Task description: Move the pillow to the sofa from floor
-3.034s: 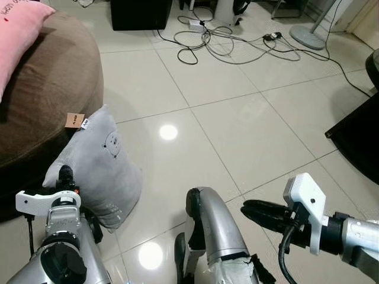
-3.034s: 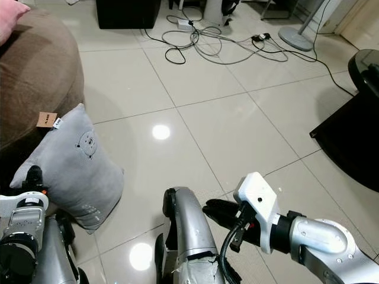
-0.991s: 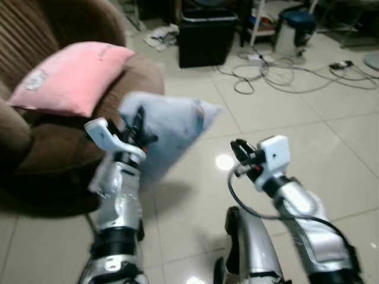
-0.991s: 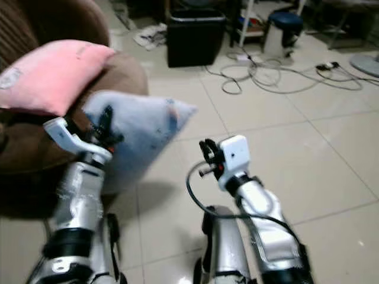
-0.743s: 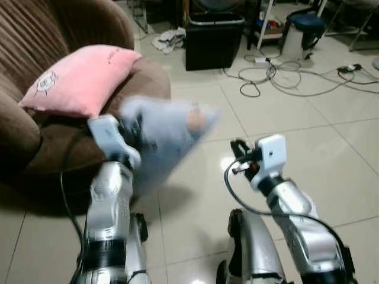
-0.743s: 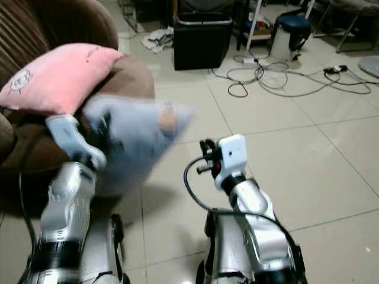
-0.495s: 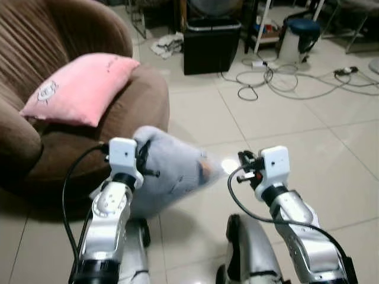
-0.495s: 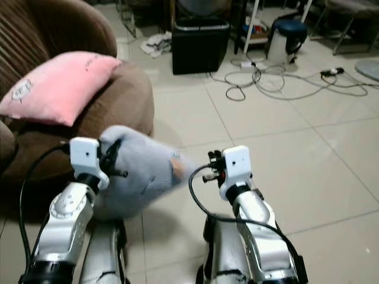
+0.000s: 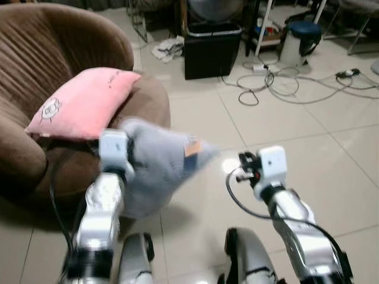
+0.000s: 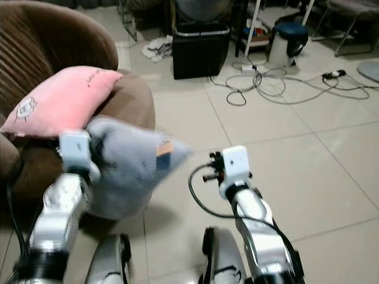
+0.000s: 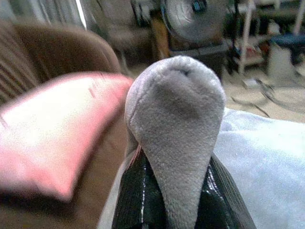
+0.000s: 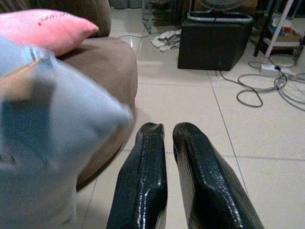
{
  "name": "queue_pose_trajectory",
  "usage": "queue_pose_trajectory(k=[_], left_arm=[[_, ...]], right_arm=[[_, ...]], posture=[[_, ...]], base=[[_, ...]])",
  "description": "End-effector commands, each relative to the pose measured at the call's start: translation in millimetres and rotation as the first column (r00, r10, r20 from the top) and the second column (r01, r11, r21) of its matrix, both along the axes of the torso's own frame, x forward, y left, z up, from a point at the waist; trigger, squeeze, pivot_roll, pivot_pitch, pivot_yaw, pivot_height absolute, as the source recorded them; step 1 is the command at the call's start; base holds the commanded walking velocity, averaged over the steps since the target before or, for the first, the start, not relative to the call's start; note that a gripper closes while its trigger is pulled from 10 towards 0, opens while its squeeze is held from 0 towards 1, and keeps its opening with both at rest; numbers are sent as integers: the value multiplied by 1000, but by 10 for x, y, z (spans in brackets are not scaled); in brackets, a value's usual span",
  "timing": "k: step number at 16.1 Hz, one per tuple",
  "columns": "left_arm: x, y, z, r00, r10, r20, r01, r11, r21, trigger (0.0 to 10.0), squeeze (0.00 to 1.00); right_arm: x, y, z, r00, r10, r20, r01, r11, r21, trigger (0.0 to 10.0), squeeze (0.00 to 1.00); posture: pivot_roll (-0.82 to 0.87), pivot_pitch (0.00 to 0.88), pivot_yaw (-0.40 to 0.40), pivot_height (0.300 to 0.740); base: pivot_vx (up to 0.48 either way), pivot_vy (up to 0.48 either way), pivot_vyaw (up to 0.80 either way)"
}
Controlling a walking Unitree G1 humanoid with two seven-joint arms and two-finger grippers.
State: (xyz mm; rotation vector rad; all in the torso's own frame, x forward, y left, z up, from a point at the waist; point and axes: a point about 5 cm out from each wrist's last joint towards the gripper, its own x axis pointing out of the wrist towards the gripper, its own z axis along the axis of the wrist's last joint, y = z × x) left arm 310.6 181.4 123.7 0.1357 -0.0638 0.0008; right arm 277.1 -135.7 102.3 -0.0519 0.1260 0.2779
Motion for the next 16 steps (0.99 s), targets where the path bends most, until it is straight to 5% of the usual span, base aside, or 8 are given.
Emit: queue_pose_trajectory(k=[1, 3, 4, 7, 11, 16], left_arm=[[78, 33, 222, 993, 25, 112, -28, 999, 28, 10000, 0], [89, 55, 302, 991, -105, 81, 102, 994, 40, 10000, 0], [-16, 140, 262, 984, -174, 32, 173, 984, 29, 10000, 0], [-247, 303, 25, 995, -90, -31, 89, 996, -31, 10000, 0], [-443, 116, -104, 992, -114, -52, 109, 990, -91, 10000, 0], [-448, -32, -75, 993, -109, -42, 105, 991, -83, 10000, 0]], right_arm=[[42, 6, 18, 1000, 3, 11, -3, 1000, 0, 10000, 0], [76, 4, 30, 1000, 9, 17, -9, 1000, -3, 10000, 0], [79, -28, 26, 1000, 1, 16, -1, 1000, -3, 10000, 0], [-2, -78, -40, 1000, -5, -13, 6, 1000, 5, 10000, 0], [-35, -87, -62, 999, 27, -20, -27, 1000, -9, 10000, 0], [69, -40, -45, 1000, 26, -11, -26, 1000, -12, 10000, 0]], posture=[[46, 0, 2, 645], [44, 0, 8, 665], [44, 0, 8, 680], [33, 0, 18, 705], [58, 0, -5, 740], [77, 0, -32, 740]], base=[[0, 0, 0], [0, 0, 0], [0, 0, 0], [0, 0, 0], [0, 0, 0], [0, -192, 0]])
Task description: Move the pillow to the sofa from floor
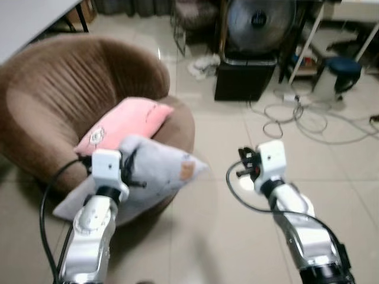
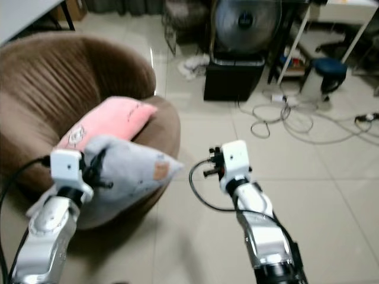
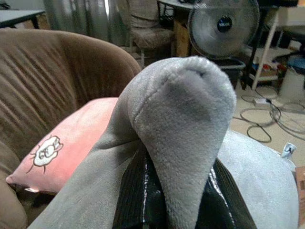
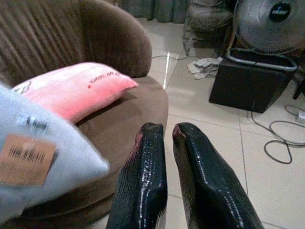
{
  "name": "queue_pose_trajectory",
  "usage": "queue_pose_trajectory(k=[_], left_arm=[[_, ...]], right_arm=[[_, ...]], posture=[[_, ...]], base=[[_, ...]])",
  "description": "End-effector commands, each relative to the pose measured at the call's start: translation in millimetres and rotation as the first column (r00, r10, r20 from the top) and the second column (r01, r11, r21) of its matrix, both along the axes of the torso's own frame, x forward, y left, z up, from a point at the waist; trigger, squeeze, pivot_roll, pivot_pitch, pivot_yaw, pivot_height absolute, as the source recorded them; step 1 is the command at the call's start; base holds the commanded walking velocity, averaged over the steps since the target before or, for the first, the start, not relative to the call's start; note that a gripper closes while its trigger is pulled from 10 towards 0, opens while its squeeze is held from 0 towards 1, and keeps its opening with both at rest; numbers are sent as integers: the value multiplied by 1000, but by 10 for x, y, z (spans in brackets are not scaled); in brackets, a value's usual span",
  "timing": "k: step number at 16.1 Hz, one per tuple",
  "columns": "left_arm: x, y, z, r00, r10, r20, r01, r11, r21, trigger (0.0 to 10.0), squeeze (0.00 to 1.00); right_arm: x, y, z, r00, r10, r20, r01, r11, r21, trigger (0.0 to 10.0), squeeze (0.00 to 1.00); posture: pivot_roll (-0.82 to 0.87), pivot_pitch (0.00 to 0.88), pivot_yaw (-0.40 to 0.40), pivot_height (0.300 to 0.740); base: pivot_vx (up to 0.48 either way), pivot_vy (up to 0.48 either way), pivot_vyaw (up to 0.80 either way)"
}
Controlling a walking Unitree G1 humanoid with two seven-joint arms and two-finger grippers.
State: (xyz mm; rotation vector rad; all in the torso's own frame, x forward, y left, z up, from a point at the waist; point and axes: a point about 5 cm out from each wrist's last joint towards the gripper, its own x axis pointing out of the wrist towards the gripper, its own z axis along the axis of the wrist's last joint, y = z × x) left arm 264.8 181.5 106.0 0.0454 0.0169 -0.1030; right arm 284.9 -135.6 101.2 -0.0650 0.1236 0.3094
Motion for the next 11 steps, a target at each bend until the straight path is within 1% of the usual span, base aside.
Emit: queue_pose_trajectory(k=[1, 7, 8, 10, 11], left_arm=[[6, -33, 112, 999, -4, 45, 4, 1000, 9, 10000, 0], [16, -73, 117, 999, -21, 45, 20, 999, 33, 10000, 0], [22, -87, 123, 998, -28, 47, 27, 999, 36, 10000, 0], [25, -89, 128, 998, -32, 47, 30, 999, 41, 10000, 0], [28, -89, 136, 998, -38, 51, 36, 998, 43, 10000, 0]], right_arm=[[-18, -37, -38, 1000, -2, -15, 2, 1000, -9, 10000, 0], [-25, -50, -46, 1000, -10, -14, 10, 1000, 3, 10000, 0], [-28, -51, -45, 1000, -10, -14, 10, 1000, 3, 10000, 0], [-31, -53, -49, 1000, -12, -15, 12, 1000, -1, 10000, 0], [-34, -58, -60, 999, -25, -24, 25, 1000, 8, 10000, 0]], posture=[[76, 0, -32, 740], [76, 0, -32, 740], [63, 0, -18, 740], [61, 0, -13, 740], [61, 0, -13, 740]], base=[[0, -480, 0], [0, -480, 799], [0, -480, 794], [0, -480, 791], [0, -480, 0]])
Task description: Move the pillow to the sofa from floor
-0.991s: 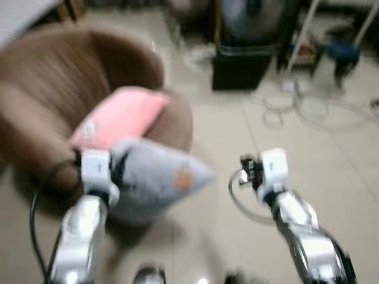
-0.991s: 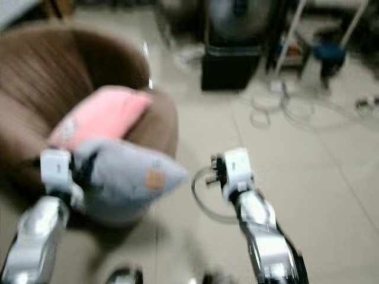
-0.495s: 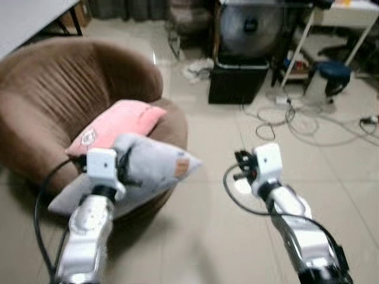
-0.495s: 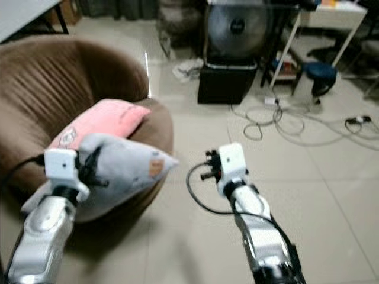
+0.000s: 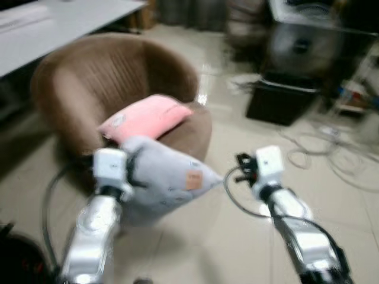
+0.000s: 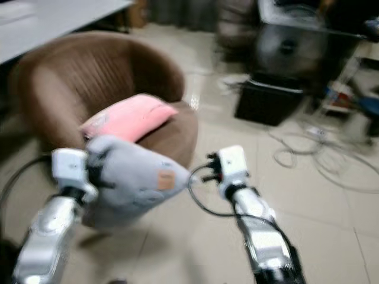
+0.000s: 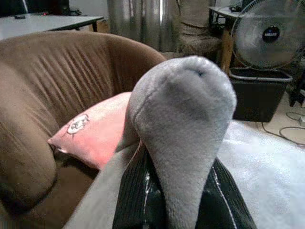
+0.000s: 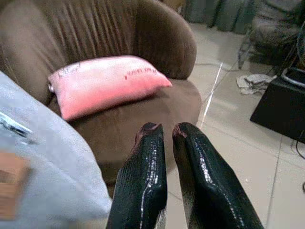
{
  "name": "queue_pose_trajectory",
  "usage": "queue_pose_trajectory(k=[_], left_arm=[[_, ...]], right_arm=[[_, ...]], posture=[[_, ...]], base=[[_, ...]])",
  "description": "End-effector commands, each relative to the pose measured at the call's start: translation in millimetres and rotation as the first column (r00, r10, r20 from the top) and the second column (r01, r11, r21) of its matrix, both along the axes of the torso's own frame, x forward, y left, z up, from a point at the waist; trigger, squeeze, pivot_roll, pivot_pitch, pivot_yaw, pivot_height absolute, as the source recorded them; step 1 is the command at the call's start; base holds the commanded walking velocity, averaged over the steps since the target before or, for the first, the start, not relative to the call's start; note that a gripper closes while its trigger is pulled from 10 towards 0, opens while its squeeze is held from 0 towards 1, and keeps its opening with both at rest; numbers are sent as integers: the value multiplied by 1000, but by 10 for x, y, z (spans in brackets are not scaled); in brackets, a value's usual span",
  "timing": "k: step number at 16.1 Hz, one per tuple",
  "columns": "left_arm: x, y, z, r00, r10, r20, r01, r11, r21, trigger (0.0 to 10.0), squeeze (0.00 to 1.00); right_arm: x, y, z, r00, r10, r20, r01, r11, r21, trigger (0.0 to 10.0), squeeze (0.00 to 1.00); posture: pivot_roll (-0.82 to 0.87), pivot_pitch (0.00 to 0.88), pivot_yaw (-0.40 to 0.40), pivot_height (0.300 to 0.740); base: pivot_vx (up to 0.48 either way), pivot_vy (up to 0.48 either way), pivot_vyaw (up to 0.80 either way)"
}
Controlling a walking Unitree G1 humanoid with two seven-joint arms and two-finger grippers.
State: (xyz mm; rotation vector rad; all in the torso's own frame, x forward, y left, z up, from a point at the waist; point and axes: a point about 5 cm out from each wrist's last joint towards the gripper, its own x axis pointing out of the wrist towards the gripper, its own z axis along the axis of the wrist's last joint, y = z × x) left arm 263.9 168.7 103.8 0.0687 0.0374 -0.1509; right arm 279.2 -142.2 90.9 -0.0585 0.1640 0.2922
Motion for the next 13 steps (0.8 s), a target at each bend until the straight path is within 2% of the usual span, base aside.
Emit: queue_pose_trajectory(k=[1, 4, 7, 9, 13], left_arm=[[36, 29, 162, 997, -2, 71, 3, 1000, -10, 10000, 0], [55, 53, 174, 998, 15, 64, -15, 1000, -8, 10000, 0], [100, 67, 218, 997, 28, 76, -28, 1000, -5, 10000, 0], [135, 100, 295, 992, 44, 122, -43, 999, -8, 10000, 0], [163, 143, 352, 987, 56, 148, -54, 998, -19, 10000, 0]], right_arm=[[20, 2, 38, 1000, -21, 12, 21, 999, 33, 10000, 0], [23, 1, 32, 1000, -24, 6, 23, 999, 36, 10000, 0], [42, -9, 35, 999, -51, 6, 51, 998, 44, 10000, 0], [48, -11, 52, 998, -58, 16, 57, 997, 46, 10000, 0], [59, -11, 68, 998, -66, 24, 65, 997, 48, 10000, 0]], posture=[[61, 0, -13, 740], [62, 0, -10, 740], [56, 0, 0, 740], [53, 0, 7, 740], [46, 0, 16, 740]], base=[[0, 0, 0], [0, 480, 0], [0, 0, 0], [0, 0, 0], [323, 0, 0]])
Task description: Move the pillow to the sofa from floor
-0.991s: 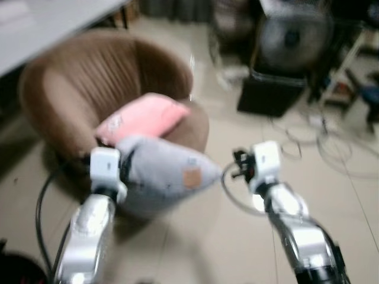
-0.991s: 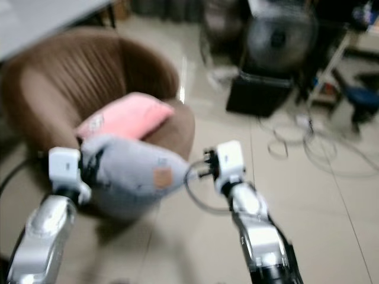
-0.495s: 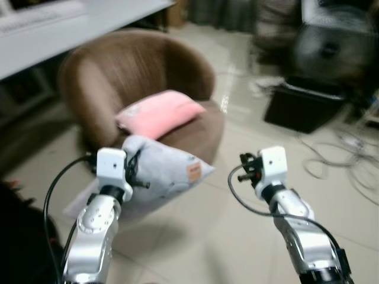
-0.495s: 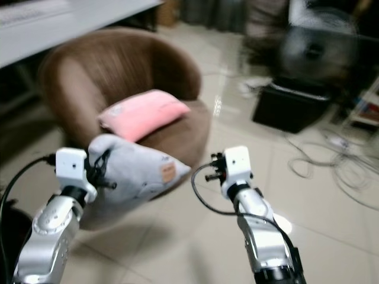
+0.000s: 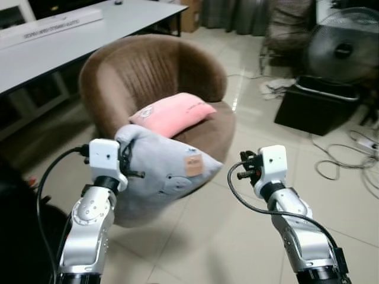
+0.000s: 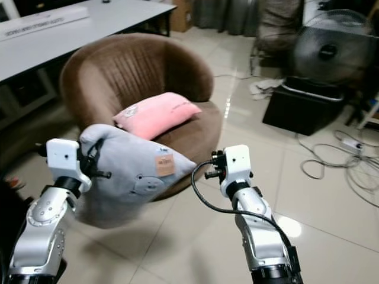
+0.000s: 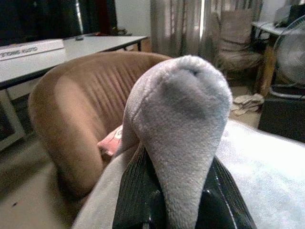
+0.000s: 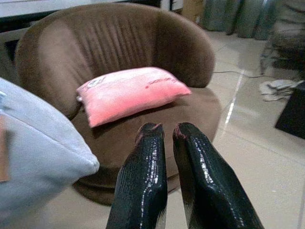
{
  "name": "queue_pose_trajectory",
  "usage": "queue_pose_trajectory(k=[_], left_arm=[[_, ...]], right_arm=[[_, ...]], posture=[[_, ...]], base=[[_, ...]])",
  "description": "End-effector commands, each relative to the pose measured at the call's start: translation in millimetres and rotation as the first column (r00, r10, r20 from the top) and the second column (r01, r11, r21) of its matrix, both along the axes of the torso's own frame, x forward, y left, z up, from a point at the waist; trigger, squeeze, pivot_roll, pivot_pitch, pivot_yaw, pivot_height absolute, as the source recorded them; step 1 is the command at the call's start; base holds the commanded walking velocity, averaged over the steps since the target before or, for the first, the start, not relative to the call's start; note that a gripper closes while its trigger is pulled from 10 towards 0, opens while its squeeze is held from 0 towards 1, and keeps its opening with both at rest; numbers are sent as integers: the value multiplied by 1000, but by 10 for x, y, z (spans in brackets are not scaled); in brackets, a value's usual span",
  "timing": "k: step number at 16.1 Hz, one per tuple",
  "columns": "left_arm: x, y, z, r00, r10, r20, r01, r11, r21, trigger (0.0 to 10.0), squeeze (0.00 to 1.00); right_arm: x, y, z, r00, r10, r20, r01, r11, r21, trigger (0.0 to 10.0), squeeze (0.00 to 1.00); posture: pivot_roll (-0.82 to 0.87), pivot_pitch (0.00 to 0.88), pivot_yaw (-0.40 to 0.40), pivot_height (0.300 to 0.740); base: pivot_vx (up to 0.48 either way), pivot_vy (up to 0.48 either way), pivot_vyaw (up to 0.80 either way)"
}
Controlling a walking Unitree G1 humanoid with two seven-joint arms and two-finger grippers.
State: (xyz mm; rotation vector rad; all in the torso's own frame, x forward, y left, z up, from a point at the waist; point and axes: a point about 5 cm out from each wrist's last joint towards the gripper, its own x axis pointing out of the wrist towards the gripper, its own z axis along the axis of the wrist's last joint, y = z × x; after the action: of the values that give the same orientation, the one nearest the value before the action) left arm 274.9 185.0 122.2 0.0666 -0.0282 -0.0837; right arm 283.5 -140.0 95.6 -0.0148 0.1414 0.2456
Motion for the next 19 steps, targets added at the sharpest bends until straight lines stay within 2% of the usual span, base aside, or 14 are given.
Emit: queue_pose_trajectory(k=[1, 19], left_arm=[[56, -18, 174, 996, -11, 85, 11, 1000, -8, 10000, 0], [82, 19, 204, 994, -10, 107, 10, 1000, -1, 10000, 0]], right_arm=[[20, -33, 25, 1000, -17, 10, 17, 1000, 4, 10000, 0], [56, -37, 38, 1000, -17, 17, 17, 1000, 18, 10000, 0]], posture=[[45, 0, 17, 740], [50, 0, 11, 740]], base=[[394, 0, 0], [432, 0, 0]])
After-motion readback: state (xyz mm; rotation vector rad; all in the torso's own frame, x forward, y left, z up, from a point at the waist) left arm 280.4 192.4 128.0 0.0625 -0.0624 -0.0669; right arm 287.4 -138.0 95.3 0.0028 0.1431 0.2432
